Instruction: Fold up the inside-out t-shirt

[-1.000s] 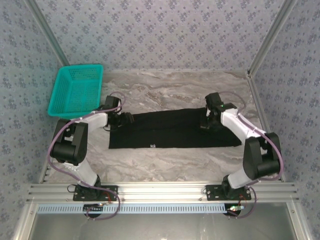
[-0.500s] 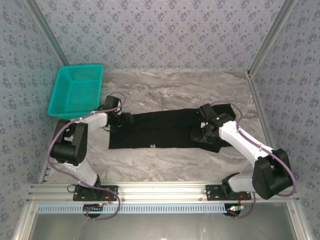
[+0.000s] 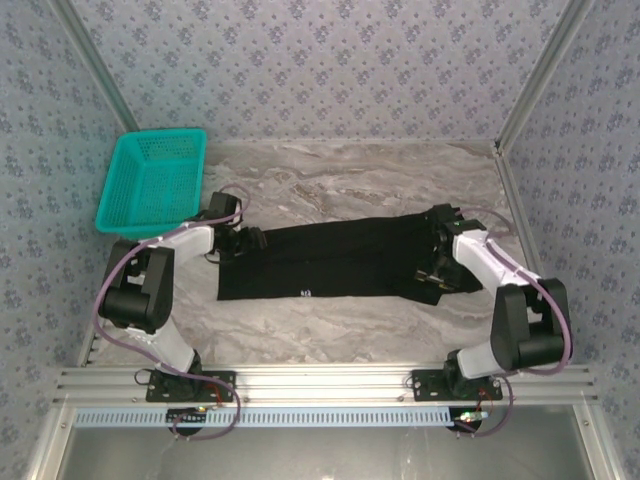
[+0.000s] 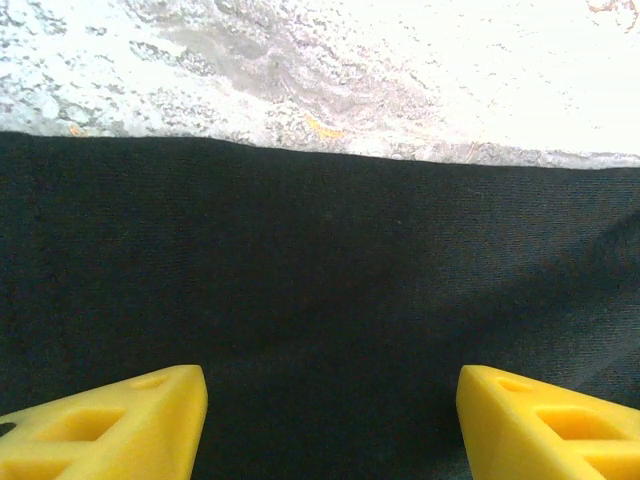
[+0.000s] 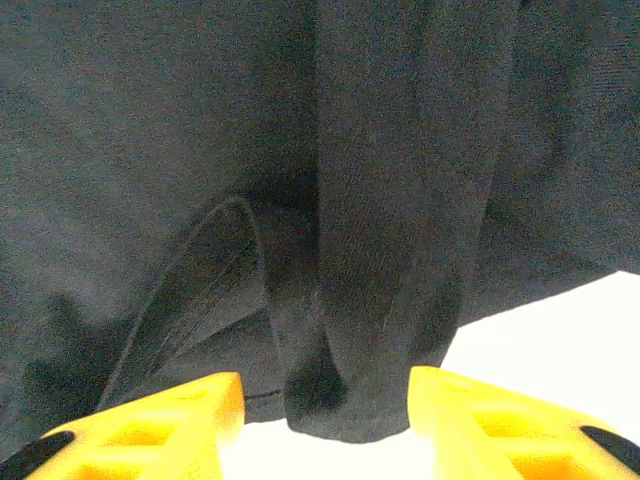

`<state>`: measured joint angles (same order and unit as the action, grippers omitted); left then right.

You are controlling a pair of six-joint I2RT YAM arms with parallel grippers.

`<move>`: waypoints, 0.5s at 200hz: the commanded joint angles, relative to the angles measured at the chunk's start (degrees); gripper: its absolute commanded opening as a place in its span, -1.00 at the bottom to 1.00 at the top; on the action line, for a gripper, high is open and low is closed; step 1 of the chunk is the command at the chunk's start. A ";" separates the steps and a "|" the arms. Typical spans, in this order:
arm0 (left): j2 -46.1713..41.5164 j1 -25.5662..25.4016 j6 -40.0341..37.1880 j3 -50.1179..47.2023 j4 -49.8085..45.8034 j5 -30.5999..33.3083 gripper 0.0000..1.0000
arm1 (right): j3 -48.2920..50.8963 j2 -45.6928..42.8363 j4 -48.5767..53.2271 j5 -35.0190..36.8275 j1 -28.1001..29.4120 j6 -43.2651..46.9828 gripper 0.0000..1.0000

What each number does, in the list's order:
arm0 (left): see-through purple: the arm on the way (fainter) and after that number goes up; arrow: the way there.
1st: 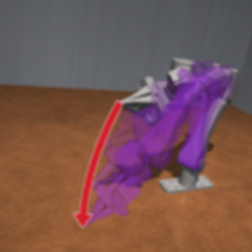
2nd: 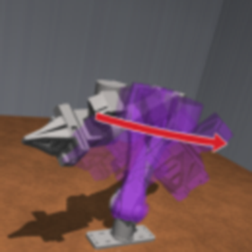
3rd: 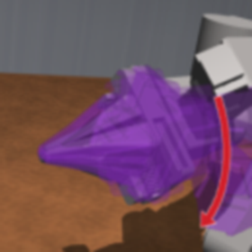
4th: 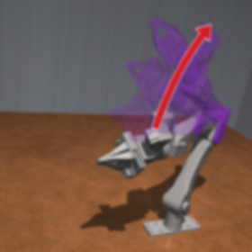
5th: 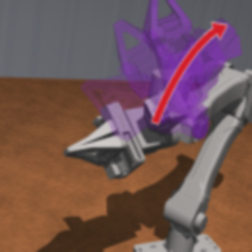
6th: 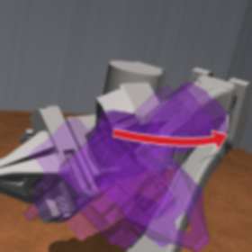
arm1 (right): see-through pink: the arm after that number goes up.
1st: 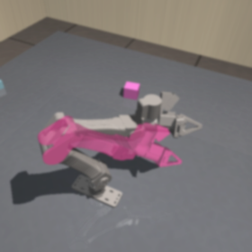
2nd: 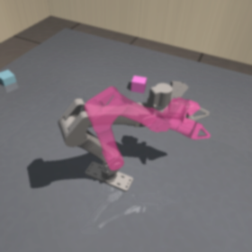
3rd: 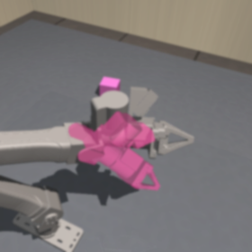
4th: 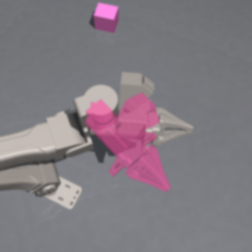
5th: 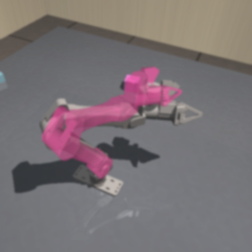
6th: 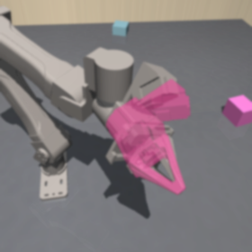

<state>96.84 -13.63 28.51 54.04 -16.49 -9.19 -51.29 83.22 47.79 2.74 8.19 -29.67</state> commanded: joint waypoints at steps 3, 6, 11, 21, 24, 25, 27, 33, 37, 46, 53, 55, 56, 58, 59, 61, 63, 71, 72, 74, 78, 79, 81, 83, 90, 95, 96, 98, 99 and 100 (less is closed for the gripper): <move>-1.08 0.00 -1.13 -0.07 -2.26 1.10 0.35 | -0.89 1.97 -1.32 1.97 -3.45 1.93 -0.20; -1.04 0.00 -1.11 -0.08 -2.21 1.10 0.35 | -0.95 2.17 -1.76 1.75 -3.90 2.09 -0.26; -0.99 0.00 -1.09 -0.08 -2.11 1.12 0.35 | -1.12 2.46 -2.30 1.29 -4.56 2.42 -0.37; -0.71 0.00 -1.10 -0.09 -2.06 1.10 0.35 | -1.45 3.08 -3.66 0.46 -5.45 2.93 -0.59; -0.62 0.00 -1.10 -0.08 -2.05 1.10 0.35 | -1.60 3.48 -3.82 0.44 -5.62 3.02 -0.65; -0.61 0.00 -1.14 -0.03 -2.01 1.10 0.35 | -1.66 3.55 -3.88 0.43 -5.67 3.03 -0.67; -0.60 0.00 -1.12 0.00 -2.04 1.13 0.35 | -1.81 3.71 -4.01 0.36 -5.93 3.15 -0.70; -0.51 0.00 -1.17 0.01 -2.05 1.12 0.35 | -2.39 4.09 -4.15 0.04 -6.37 3.60 -0.79; -0.43 0.00 -1.18 0.08 -2.05 1.11 0.35 | -2.82 4.21 -4.05 -0.21 -6.68 3.92 -0.84; -0.33 0.00 -1.34 0.15 -2.22 1.16 0.35 | -3.75 3.83 -3.93 -0.32 -7.25 4.61 -0.91; -0.34 0.00 -1.43 0.17 -2.31 1.30 0.35 | -4.42 3.16 -3.60 -0.56 -7.80 4.98 -0.96; -0.33 0.00 -1.53 0.18 -2.31 1.40 0.35 | -4.56 2.97 -3.48 -0.68 -8.02 5.15 -0.96; -0.33 0.00 -1.53 0.14 -2.32 1.38 0.35 | -4.68 2.94 -3.40 -0.70 -8.10 5.24 -0.97; -0.33 0.05 -1.53 0.18 -2.36 1.48 0.35 | -4.93 2.68 -3.29 -0.85 -8.34 5.37 -0.98; -0.33 0.07 -1.53 0.18 -2.38 1.51 0.35 | -5.04 2.58 -3.22 -0.92 -8.48 5.48 -0.98; -0.33 0.09 -1.53 0.14 -2.44 1.51 0.35 | -5.29 2.39 -3.12 -1.06 -8.81 5.74 -0.99; -0.33 0.11 -1.53 0.20 -2.48 1.60 0.35 | -5.51 2.14 -3.07 -1.20 -9.07 5.87 -0.99; -0.33 0.09 -1.61 0.19 -2.49 1.76 0.35 | -6.28 1.39 -2.43 -1.42 -10.42 6.62 -0.99; -0.33 0.09 -1.61 0.14 -2.49 1.79 0.35 | -6.32 1.32 -2.39 -1.47 -10.62 6.72 -0.99; -0.33 0.09 -1.57 0.13 -2.47 1.80 0.35 | -6.51 1.15 -2.29 -1.50 -10.90 6.90 -0.99; -0.33 0.09 -1.62 0.11 -2.47 1.81 0.35 | -6.83 0.87 -1.99 -1.59 -11.65 7.26 -0.99; -0.29 0.09 -1.62 0.10 -2.53 1.81 0.35 | -6.91 0.84 -1.95 -1.55 -11.85 7.39 -0.99; -0.26 0.09 -1.62 0.17 -2.55 1.81 0.35 | -6.99 0.68 -1.85 -1.53 -12.24 7.53 -0.99; -0.25 0.09 -1.62 0.16 -2.57 1.81 0.35 | -7.09 0.64 -1.76 -1.52 -12.50 7.63 -0.99; -0.25 0.09 -1.61 0.15 -2.58 1.81 0.35 | -7.25 0.62 -1.69 -1.44 -13.93 8.23 -0.98; -0.25 0.09 -1.62 0.11 -2.56 1.81 0.35 | -7.33 0.98 -1.94 -1.50 -14.90 8.54 -0.97; -0.25 0.09 -1.62 0.15 -2.57 1.81 0.35 | -7.24 1.07 -2.01 -1.55 -15.10 8.64 -0.97; -0.25 0.09 -1.66 0.18 -2.58 1.81 0.35 | -7.18 1.22 -2.13 -1.57 -15.52 8.73 -0.96; -0.25 0.09 -1.64 0.14 -2.58 1.85 0.35 | -7.17 1.36 -2.15 -1.58 -15.63 8.78 -0.96; -0.25 0.09 -1.63 0.16 -2.54 1.83 0.35 | -7.17 1.48 -2.21 -1.64 -15.82 8.86 -0.96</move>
<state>96.84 -13.63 27.88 54.04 -16.51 -8.97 -56.82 85.47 44.60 1.39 -3.75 -23.81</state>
